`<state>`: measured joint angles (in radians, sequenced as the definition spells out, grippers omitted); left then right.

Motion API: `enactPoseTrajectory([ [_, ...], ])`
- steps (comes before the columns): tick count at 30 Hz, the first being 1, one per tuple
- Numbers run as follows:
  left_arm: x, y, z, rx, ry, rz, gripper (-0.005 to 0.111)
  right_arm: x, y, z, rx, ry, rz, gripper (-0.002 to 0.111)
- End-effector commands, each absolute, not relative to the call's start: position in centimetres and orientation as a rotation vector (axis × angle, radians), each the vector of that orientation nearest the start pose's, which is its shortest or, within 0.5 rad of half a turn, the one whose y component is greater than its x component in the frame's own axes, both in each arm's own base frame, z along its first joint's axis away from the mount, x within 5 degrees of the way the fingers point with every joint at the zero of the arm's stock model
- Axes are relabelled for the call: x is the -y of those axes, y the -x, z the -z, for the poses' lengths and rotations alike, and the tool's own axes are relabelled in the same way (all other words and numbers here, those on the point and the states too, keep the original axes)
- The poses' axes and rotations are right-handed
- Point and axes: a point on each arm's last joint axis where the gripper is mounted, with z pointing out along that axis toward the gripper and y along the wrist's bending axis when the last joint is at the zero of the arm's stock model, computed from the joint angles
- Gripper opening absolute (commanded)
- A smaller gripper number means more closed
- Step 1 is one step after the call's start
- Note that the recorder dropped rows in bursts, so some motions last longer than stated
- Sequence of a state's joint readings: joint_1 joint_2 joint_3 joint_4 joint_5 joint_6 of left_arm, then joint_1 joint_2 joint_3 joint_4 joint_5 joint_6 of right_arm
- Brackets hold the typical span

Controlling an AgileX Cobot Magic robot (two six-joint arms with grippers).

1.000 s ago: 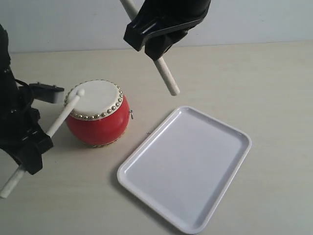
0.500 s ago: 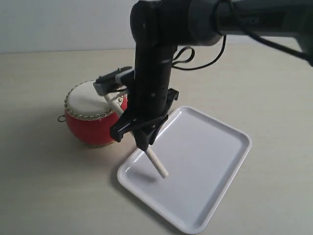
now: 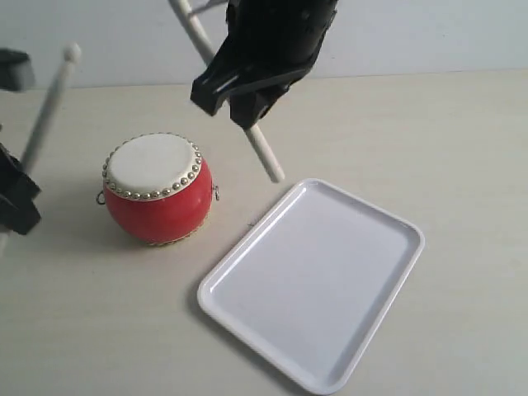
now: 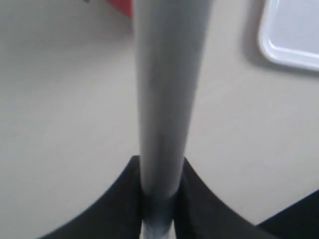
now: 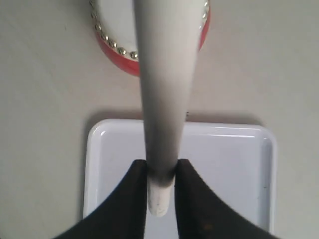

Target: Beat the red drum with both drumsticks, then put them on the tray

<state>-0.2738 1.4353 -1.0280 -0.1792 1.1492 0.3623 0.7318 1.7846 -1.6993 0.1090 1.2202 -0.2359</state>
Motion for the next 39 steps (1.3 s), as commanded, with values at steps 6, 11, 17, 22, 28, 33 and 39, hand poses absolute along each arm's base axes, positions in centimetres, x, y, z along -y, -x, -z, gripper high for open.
enactPoseTrajectory([
  [6,11.7,-27.1,-14.4,-3.323,-1.108,0.322,0.000,-24.2,-25.7,-37.3,-2.400,1.218,-0.289,0.000],
  [11,12.0,-27.4,-16.5,-3.253,-1.057,0.351,0.000,-23.4,-26.4,-35.7,-2.487,1.153,-0.243,0.000],
  [17,11.5,-25.8,-23.6,-3.009,-1.011,0.358,0.000,-19.9,-28.6,-29.7,-2.829,0.880,-0.485,0.000],
  [22,10.9,-23.8,-28.4,-2.802,-0.964,0.352,0.000,-18.0,-28.3,-24.3,-2.996,0.432,-0.716,0.000],
  [28,10.7,-22.8,-31.2,-2.628,-0.888,0.369,0.000,-18.4,-26.7,-18.5,-2.883,-0.284,-1.009,0.000],
  [33,10.9,-22.5,-31.7,-2.606,-0.878,0.411,0.000,-16.7,-24.7,-15.4,-2.945,-0.464,-0.886,0.000],
  [39,11.5,-22.3,-31.8,-2.579,-0.901,0.476,0.000,-15.6,-23.6,-13.6,-2.942,-0.613,-0.797,0.000],
])
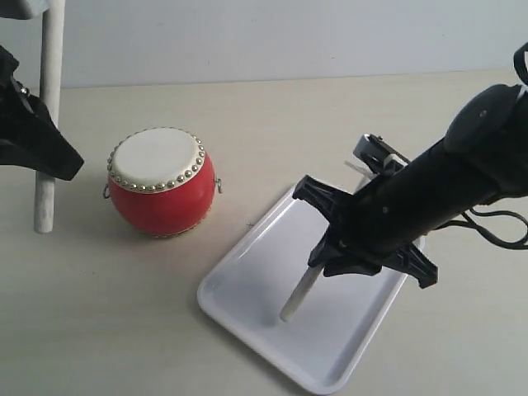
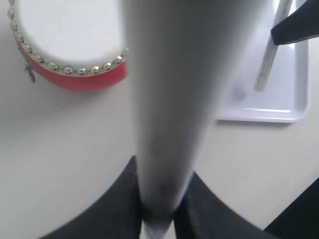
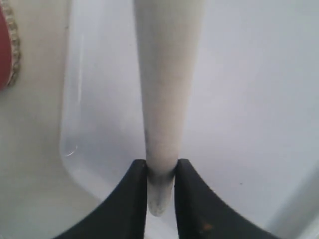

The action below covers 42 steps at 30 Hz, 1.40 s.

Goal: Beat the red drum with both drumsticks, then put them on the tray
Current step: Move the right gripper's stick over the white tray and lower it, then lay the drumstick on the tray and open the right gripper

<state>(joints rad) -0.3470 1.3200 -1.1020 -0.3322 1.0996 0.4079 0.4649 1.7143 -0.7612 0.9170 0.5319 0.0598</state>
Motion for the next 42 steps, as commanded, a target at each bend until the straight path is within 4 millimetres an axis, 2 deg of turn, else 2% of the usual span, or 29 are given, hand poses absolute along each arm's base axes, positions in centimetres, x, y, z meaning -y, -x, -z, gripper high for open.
enactPoseTrajectory([
  [1,11.7,-22.2,-31.8,-2.575,-0.922,0.473,0.000,-15.5,-23.5,-13.5,-2.949,-0.625,-0.787,0.000],
  [11,12.1,-21.9,-31.8,-2.580,-0.953,0.480,0.000,-14.2,-23.8,-12.8,-2.917,-0.783,-0.581,0.000],
  [16,12.1,-22.1,-31.9,-2.558,-0.938,0.471,0.000,-14.4,-23.1,-11.4,-3.030,-0.817,-0.541,0.000],
  [21,12.2,-22.3,-31.7,-2.558,-0.946,0.469,0.000,-14.7,-23.2,-11.5,-2.999,-0.910,-0.596,0.000],
  [26,12.2,-22.3,-31.6,-2.560,-0.944,0.471,0.000,-14.7,-23.2,-11.5,-2.998,-0.916,-0.599,0.000],
  [35,12.2,-22.5,-31.7,-2.540,-0.934,0.465,0.000,-14.6,-23.9,-13.7,-2.844,-0.954,-0.673,0.000],
  [42,12.3,-22.6,-31.7,-2.530,-0.935,0.462,0.000,-16.7,-22.7,-13.8,-2.819,-0.954,-0.654,0.000],
])
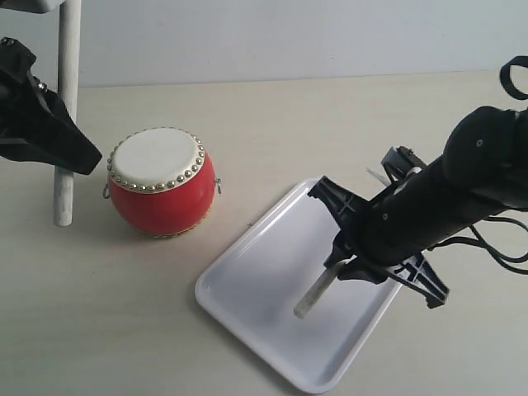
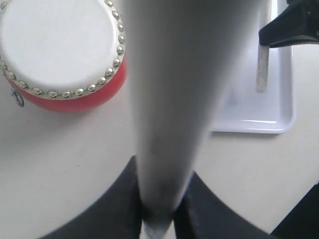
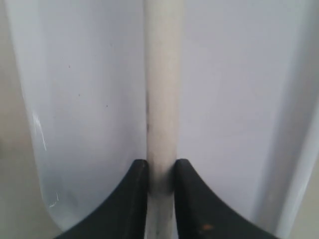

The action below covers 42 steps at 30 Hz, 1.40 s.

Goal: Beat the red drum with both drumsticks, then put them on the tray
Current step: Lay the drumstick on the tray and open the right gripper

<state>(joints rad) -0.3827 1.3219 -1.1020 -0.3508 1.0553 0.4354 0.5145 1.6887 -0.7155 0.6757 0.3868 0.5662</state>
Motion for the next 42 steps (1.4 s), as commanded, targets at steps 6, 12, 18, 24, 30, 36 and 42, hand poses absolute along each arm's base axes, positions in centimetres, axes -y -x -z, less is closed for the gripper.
enactPoseTrajectory([
  [6,12.30,-22.59,-31.72,-2.530,-0.931,0.469,0.000,-16.39,-22.42,-13.62,-2.840,-0.989,-0.583,0.000],
  [12,12.37,-22.59,-31.76,-2.528,-0.925,0.482,0.000,-16.89,-22.10,-13.55,-2.830,-1.011,-0.571,0.000],
  [18,12.35,-22.52,-31.73,-2.534,-0.930,0.483,0.000,-16.82,-22.07,-13.28,-2.841,-1.009,-0.547,0.000],
  [24,12.35,-22.52,-31.73,-2.534,-0.930,0.483,0.000,-16.73,-22.09,-13.26,-2.831,-1.033,-0.535,0.000],
  [30,12.35,-22.52,-31.73,-2.534,-0.930,0.483,0.000,-16.48,-21.99,-13.16,-2.843,-1.028,-0.487,0.013],
  [36,12.34,-22.44,-31.70,-2.541,-0.936,0.486,0.000,-16.25,-21.81,-13.07,-2.874,-0.975,-0.437,0.023],
  [42,12.33,-22.40,-31.69,-2.544,-0.940,0.486,0.000,-16.26,-21.85,-13.08,-2.870,-0.974,-0.441,0.032],
])
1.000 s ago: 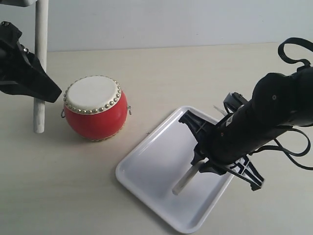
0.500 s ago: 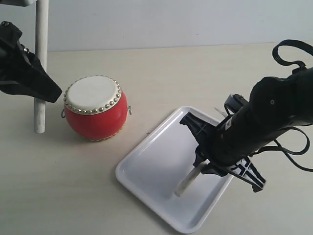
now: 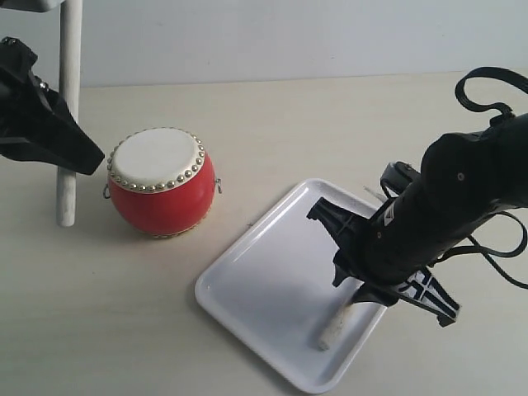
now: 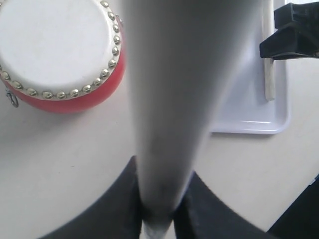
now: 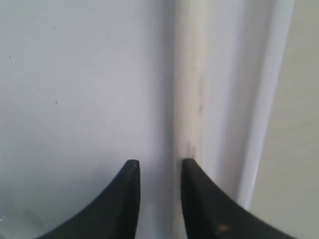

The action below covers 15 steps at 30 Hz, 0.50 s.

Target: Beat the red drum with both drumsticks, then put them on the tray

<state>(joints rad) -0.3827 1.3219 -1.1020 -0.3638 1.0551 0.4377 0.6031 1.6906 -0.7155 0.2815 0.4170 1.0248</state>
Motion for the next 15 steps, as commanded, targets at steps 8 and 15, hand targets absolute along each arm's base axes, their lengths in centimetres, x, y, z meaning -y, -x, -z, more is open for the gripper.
enactPoseTrajectory([
  [8,12.3,-22.3,-31.7,-2.551,-0.949,0.488,0.000,-16.1,-21.6,-14.9,-2.860,-0.846,-0.493,0.032],
  [15,12.3,-22.4,-31.7,-2.544,-0.944,0.486,0.000,-12.8,-20.5,-22.3,-2.630,-0.393,-0.392,0.019],
])
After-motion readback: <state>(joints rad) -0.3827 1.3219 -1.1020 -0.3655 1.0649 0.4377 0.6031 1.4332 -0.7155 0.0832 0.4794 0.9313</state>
